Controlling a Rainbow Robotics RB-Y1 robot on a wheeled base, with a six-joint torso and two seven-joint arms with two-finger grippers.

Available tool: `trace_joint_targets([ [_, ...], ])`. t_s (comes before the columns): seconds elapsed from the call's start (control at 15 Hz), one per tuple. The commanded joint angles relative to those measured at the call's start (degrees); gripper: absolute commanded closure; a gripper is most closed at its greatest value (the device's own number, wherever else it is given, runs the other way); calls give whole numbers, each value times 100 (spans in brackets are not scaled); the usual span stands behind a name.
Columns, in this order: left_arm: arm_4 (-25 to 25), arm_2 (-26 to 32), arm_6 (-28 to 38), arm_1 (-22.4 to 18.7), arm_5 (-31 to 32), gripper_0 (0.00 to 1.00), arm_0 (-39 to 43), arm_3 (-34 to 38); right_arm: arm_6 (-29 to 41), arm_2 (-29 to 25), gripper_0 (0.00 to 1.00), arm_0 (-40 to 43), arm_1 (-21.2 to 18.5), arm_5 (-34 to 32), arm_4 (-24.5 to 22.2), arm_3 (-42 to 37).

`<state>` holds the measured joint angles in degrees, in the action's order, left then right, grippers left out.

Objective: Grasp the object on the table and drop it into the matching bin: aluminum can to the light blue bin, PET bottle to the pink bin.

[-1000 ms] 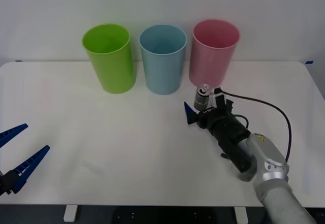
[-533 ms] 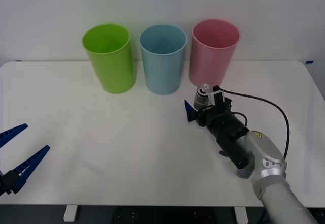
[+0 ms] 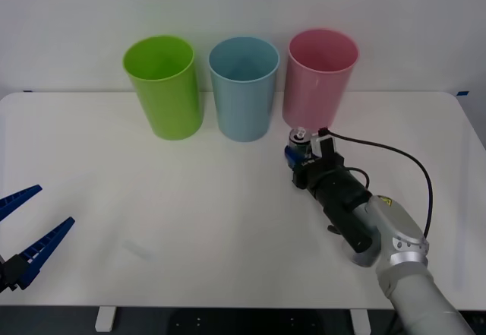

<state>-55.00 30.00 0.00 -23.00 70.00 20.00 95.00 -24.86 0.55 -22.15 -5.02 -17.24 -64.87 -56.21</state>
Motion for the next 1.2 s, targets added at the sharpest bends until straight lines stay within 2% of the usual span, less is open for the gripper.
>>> trace_joint_targets([
  [0.07, 0, 0, 0, 0, 0, 0, 0, 0, 34, -28, 100, 9, -34, -86, 18, -48],
  [0.4, 0, 0, 0, 0, 0, 0, 0, 0, 201, 16, 100, 484, -201, -279, 18, -830],
  [0.67, 0, 0, 0, 0, 0, 0, 0, 0, 430, 323, 100, 738, -623, -473, 457, -1348],
  [0.93, 0, 0, 0, 0, 0, 0, 0, 0, 1335, 587, 100, 1099, -1036, -561, 493, -2262],
  [1.2, 0, 0, 0, 0, 0, 0, 0, 0, 2091, 587, 100, 1327, -1247, -860, 343, -2913],
])
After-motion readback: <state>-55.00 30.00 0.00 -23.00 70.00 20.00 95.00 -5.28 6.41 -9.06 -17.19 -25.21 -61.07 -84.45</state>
